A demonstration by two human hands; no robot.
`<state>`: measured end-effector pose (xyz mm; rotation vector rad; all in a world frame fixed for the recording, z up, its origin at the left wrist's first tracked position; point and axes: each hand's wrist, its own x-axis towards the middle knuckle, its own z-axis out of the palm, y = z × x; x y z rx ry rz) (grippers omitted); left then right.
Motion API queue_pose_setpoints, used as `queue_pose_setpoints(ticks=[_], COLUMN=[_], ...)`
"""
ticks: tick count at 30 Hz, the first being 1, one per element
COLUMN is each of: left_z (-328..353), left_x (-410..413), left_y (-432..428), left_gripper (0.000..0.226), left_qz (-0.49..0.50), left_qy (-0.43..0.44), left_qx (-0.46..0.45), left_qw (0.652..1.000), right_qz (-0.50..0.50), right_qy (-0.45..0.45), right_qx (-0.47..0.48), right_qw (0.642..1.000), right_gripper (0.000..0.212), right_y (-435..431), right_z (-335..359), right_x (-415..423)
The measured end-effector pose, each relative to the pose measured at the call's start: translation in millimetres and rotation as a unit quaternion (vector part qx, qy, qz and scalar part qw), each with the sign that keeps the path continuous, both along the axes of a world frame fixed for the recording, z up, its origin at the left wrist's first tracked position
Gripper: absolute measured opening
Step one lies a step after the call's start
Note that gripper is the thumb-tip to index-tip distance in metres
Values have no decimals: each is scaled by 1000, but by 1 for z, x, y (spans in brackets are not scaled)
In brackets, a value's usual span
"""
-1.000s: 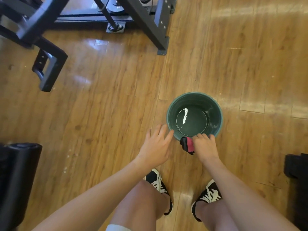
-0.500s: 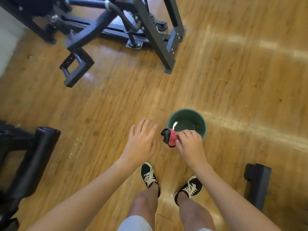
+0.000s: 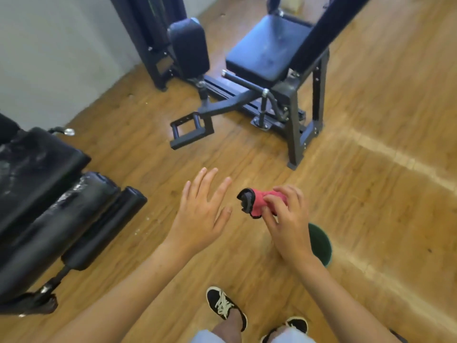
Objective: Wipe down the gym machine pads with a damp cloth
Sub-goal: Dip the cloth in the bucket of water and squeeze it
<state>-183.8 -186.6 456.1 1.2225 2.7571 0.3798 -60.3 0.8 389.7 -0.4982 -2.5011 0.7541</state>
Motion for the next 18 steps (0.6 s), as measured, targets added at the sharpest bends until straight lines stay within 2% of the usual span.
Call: queue_pose_setpoints(ticks=[9, 18], left_z=[52, 57], left_x=[-112, -271], left_y=[-62, -36], left_gripper=[62, 61], left_qz=[64, 73], left_qy=[34, 55], left_qx=[-7, -35], left_qw=[997, 995], right_qz=[38, 48], right_qy=[64, 77], right_qx=[40, 49], right_qw=[996, 995], right_gripper=[14, 18], right_y=[-55, -18], right_z=[80, 93], right_x=[-145, -313])
